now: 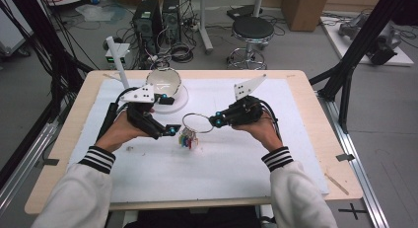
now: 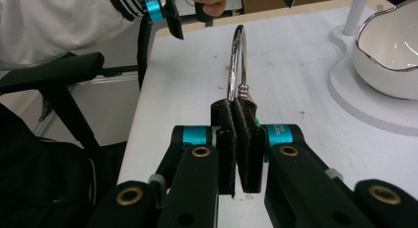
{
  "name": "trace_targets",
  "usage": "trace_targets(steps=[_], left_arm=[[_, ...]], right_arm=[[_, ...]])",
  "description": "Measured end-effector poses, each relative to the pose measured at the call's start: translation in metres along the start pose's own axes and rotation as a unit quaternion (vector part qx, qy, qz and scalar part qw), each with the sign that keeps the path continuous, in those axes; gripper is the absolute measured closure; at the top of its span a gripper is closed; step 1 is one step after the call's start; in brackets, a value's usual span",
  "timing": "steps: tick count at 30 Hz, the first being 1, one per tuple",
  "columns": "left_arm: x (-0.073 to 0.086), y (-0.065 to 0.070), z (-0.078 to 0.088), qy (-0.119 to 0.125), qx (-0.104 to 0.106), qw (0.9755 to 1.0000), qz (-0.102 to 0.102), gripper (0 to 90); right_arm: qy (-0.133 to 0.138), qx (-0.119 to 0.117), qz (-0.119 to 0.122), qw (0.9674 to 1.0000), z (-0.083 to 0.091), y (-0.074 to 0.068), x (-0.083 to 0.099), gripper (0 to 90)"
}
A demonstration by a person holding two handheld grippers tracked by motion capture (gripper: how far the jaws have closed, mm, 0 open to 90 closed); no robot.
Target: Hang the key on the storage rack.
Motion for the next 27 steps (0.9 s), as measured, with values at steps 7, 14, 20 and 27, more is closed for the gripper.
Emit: trace_targets(steps=[7, 14, 20, 27], left_arm=[[0.002, 0.001, -0.010, -0.014, 0.013, 0.9998, -0.004, 8.9], [0.004, 0.000, -0.014, -0.028, 0.021, 0.9994, -0.002, 20.9], [0.004, 0.001, -0.014, -0.032, 0.020, 0.9993, -0.003, 33.8], [0.003, 0.001, -0.016, -0.033, 0.016, 0.9993, -0.007, 48.9]], right_arm=[[-0.004, -0.001, 0.000, 1.0000, -0.003, 0.001, 0.000, 88.6], [-0.004, -0.005, 0.001, 1.0000, -0.005, 0.001, 0.000, 88.7], [-0.005, -0.005, -0.001, 1.0000, -0.005, 0.000, 0.001, 88.6], [-0.006, -0.006, 0.000, 1.0000, -0.005, 0.000, 0.001, 88.6]])
Point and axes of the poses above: each handheld gripper's, and its own axes: z roughly backward along the jaws, x roughly out of its underside, y roughly to its right, the point moved 3 cm from there along -z, roughly forward along the jaws, and after that the axes turned 12 degrees about z, right-handed, at the moved point
